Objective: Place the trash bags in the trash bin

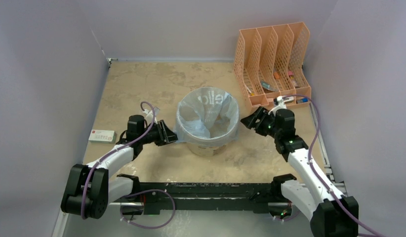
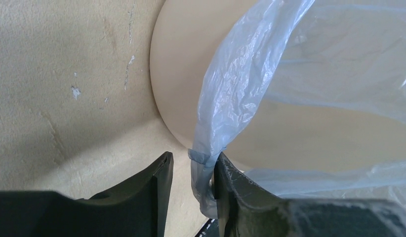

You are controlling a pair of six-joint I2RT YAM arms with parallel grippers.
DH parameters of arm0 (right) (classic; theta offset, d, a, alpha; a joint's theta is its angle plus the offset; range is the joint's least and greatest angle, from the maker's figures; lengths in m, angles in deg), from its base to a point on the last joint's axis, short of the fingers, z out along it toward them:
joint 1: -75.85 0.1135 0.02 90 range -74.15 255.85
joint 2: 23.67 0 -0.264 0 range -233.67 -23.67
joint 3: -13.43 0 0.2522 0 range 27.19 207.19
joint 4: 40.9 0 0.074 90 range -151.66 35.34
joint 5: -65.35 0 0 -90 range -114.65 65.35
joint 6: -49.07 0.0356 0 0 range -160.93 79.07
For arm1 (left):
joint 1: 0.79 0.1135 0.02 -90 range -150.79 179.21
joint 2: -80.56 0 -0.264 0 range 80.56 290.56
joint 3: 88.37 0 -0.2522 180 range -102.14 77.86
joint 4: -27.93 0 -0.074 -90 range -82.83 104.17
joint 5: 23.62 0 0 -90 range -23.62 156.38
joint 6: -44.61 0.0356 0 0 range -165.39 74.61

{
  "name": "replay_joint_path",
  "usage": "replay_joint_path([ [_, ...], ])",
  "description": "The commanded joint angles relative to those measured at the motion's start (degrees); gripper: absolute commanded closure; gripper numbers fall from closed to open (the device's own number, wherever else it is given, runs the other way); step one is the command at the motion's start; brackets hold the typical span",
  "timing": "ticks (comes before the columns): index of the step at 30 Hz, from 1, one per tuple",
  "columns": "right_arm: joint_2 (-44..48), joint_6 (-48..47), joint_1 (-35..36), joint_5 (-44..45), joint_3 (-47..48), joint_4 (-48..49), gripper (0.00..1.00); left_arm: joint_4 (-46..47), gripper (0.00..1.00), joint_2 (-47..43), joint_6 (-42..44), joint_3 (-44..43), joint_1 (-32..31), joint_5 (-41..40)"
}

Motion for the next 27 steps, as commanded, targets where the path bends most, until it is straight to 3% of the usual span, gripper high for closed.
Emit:
replay_joint_path([
  [1,4.05,-4.25,-0.20,5.65,11.57,-7.26,0.27,0.05,0.68,0.45,2.77,-2.46,0.33,0.78],
  [4,4.81,-7.26,-0.19,-3.17,17.39,-3.06,0.25,1.79,0.68,0.33,2.16,-1.15,0.33,1.55],
  [6,2.33,-7.65,-0.12,-13.20,21.14,-0.38,0.30,2.91,0.67,0.85,1.91,-0.49,0.33,2.14],
  [8,-1.80,-9.33,1.43,-16.81,26.18,-2.18,0.36,3.29,0.64,1.77,1.88,-0.55,0.33,2.74],
  [11,-6.94,-14.59,12.15,-3.64,35.01,-7.99,0.45,3.38,0.59,1.72,1.73,-0.55,0.33,2.59],
  [15,-14.17,-18.24,25.25,13.90,41.84,-13.95,0.47,2.65,0.54,1.16,1.24,-0.93,0.33,2.34],
  [24,-26.12,-28.93,39.63,32.65,47.78,-17.32,0.46,2.11,0.55,0.51,1.38,-1.19,0.31,1.94],
  [27,-30.58,-30.71,41.45,32.28,49.27,-18.94,0.45,2.17,0.58,0.73,1.43,-1.24,0.33,2.18],
])
